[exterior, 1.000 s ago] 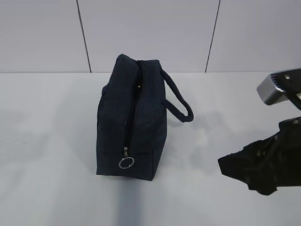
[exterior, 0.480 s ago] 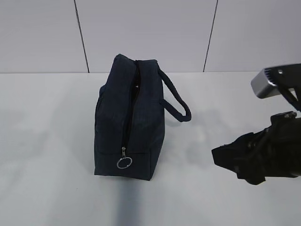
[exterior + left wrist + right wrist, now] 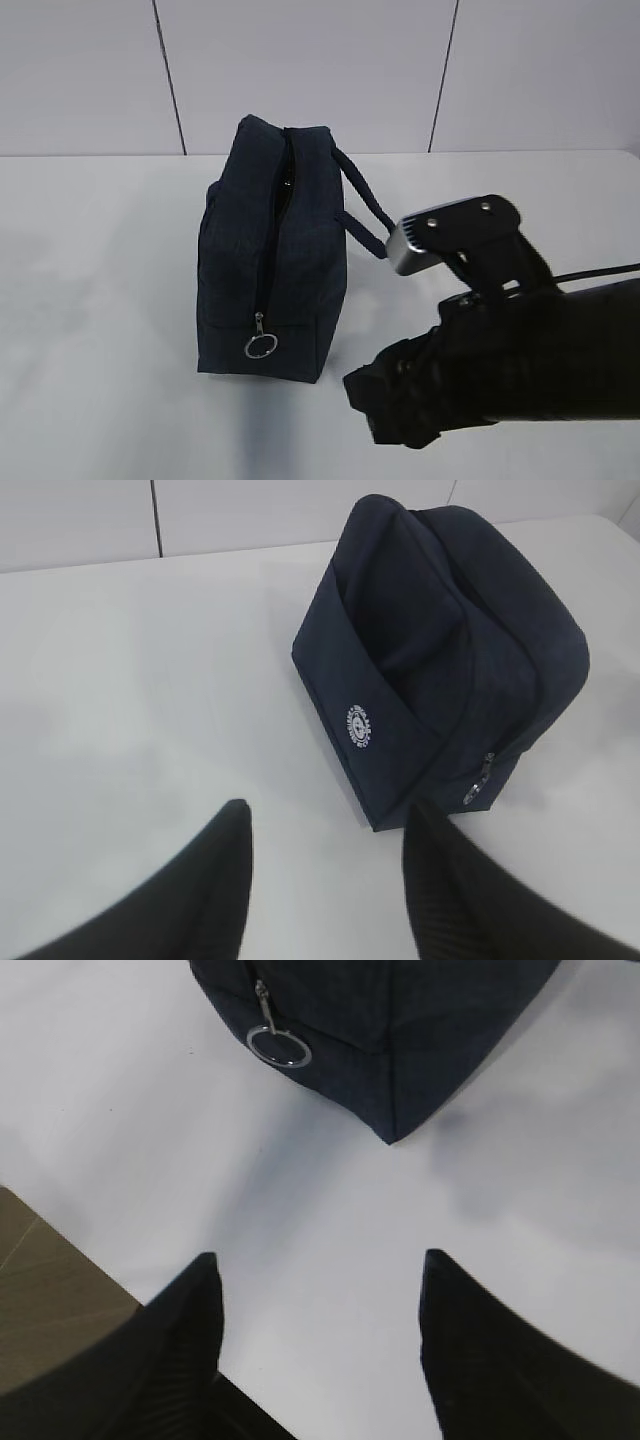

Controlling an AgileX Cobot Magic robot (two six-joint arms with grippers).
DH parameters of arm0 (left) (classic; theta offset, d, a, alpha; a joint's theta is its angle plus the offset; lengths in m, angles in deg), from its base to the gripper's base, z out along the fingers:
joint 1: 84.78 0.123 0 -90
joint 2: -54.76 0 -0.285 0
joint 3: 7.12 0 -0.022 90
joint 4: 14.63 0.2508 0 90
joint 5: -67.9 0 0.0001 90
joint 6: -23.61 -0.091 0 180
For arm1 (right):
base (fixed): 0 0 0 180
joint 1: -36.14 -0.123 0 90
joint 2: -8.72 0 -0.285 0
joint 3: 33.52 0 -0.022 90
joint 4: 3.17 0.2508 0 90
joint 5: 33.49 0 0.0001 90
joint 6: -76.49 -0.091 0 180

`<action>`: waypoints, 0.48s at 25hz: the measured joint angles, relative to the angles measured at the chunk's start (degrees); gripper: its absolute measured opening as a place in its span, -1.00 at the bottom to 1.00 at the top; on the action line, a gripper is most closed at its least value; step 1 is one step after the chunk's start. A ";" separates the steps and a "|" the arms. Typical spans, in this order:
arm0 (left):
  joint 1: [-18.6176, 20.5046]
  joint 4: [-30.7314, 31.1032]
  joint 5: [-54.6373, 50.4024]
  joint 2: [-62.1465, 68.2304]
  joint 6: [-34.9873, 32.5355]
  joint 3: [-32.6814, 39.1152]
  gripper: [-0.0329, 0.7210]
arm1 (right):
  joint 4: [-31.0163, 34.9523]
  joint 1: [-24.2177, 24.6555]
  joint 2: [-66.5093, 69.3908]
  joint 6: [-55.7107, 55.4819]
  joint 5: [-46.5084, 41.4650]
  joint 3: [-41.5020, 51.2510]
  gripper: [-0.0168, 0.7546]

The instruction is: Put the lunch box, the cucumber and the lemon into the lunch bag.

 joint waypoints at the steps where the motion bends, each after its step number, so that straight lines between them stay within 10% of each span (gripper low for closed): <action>1: 0.00 0.52 0.12 0.00 0.00 0.00 0.04 | 0.10 -0.54 1.28 -0.51 0.14 -0.61 0.27; 12: 0.00 3.18 2.81 0.00 0.00 0.10 0.04 | 0.45 -5.96 13.89 -2.92 0.88 -11.13 0.27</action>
